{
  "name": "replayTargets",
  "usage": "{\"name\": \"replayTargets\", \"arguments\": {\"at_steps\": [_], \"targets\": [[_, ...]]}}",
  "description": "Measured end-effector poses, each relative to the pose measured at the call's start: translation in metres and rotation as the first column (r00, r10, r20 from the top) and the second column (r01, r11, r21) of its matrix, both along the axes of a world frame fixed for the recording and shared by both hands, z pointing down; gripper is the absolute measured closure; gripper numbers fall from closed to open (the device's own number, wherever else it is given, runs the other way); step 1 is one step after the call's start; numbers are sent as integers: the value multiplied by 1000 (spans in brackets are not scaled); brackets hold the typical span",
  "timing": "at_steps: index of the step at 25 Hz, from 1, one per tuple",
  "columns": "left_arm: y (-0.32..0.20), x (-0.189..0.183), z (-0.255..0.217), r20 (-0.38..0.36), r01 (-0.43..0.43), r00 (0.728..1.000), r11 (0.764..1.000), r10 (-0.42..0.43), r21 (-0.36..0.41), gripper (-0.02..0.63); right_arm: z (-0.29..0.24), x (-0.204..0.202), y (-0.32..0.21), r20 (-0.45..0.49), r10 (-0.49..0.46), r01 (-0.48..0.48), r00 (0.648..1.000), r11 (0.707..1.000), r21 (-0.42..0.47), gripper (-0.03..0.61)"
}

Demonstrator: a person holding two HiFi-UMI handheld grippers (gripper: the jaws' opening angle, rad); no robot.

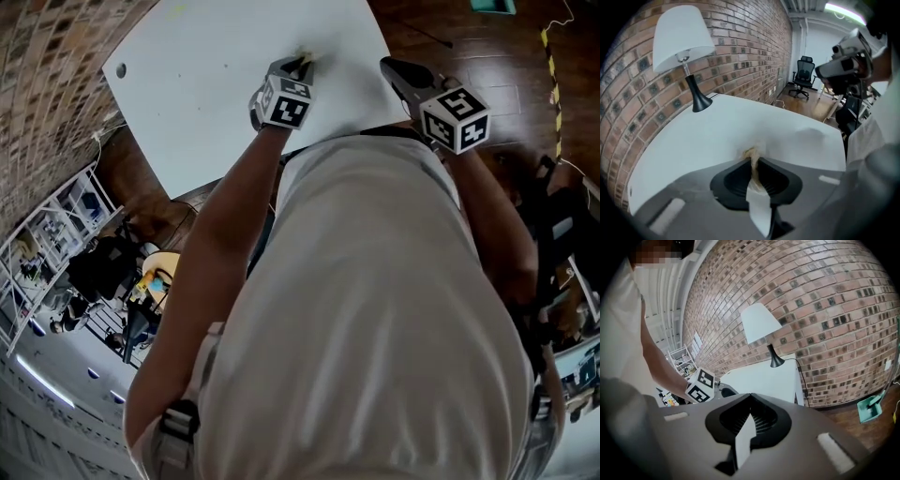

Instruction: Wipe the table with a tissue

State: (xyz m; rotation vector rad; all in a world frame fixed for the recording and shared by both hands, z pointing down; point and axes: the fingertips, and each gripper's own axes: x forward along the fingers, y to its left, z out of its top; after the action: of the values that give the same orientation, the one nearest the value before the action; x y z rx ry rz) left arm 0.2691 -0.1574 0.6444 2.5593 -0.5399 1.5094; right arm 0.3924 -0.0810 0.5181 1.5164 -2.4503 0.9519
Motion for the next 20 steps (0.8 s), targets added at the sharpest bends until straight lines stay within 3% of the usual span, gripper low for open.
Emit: {"name": "replayTargets", "arguments": {"at_steps": [3, 8, 11, 15, 20], "targets": [[25, 5, 1, -12, -52, 999, 999, 52, -2, 560, -4, -3, -4, -6, -28, 28, 1000, 1000, 4, 571], [61, 6, -3, -91, -52, 995, 978, 34, -203, 560, -2, -9, -3, -13, -66, 66, 998, 998, -12, 571], [83, -2, -13, -145, -80, 988, 970, 47, -232, 558, -3, -19, -5, -18, -85, 85, 996, 996, -16, 571], [81, -44, -22, -205, 67, 973, 977, -110, -203, 558, -5, -46, -10, -24, -133, 132, 991, 991, -12, 571], [66, -113, -33, -233, 244, 930, 951, -285, -191, 557, -7, -94, -10, -30, -203, 202, 979, 979, -27, 571]]}}
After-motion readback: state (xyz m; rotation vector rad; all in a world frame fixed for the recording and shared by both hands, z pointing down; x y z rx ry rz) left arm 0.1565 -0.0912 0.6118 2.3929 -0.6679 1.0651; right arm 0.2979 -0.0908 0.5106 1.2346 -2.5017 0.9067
